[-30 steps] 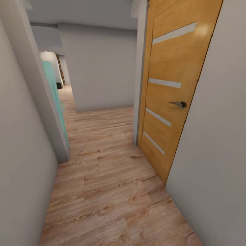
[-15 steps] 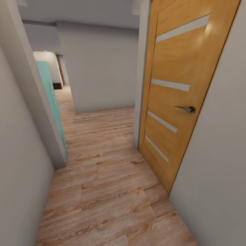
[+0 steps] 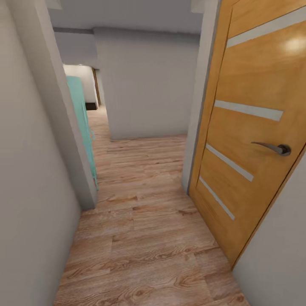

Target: Move the two storage containers from the living room to the garage. In the garage, place one container on the floor and stack the other container on top of it (either order is fine).

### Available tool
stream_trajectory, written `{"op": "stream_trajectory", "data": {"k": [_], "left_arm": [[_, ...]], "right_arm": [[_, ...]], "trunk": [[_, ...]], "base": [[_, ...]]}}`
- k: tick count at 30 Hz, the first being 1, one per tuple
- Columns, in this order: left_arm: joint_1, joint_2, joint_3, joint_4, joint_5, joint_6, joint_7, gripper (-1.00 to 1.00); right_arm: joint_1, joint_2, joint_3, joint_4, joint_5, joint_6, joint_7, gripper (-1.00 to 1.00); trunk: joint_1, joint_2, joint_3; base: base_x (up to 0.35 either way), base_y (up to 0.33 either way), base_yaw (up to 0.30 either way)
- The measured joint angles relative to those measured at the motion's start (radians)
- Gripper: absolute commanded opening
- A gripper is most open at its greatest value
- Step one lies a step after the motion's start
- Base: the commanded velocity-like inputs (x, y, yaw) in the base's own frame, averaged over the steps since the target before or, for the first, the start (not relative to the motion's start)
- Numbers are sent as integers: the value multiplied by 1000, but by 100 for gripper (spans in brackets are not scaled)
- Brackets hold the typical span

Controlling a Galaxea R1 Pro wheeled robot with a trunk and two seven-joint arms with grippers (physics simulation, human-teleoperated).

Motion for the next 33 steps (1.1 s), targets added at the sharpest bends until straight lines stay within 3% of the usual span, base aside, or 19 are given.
{"op": "stream_trajectory", "data": {"k": [11, 33], "left_arm": [[0, 0, 0, 0, 0, 0, 0, 100], [0, 0, 0, 0, 0, 0, 0, 100]], "right_arm": [[0, -2, -1, 0, -1, -1, 0, 100], [0, -2, -1, 0, 1, -1, 0, 100]], "trunk": [[0, 0, 0], [0, 0, 0]], "base": [[322, 0, 247], [322, 0, 11]]}}
